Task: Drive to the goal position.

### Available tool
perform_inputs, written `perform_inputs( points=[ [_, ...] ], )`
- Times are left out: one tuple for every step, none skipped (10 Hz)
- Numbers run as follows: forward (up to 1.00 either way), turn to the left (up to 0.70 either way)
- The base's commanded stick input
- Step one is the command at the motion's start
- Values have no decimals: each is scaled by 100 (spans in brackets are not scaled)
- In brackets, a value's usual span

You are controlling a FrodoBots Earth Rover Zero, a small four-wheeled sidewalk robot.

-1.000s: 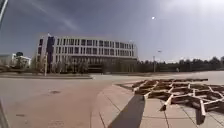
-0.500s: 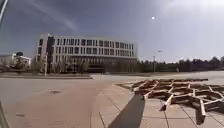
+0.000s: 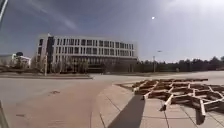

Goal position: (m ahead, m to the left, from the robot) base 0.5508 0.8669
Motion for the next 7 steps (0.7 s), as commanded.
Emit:
perform_inputs(
  points=[
    [5,0],
    [5,0],
    [5,0],
    [5,0],
    [5,0],
    [5,0],
    [5,0]
  ],
)
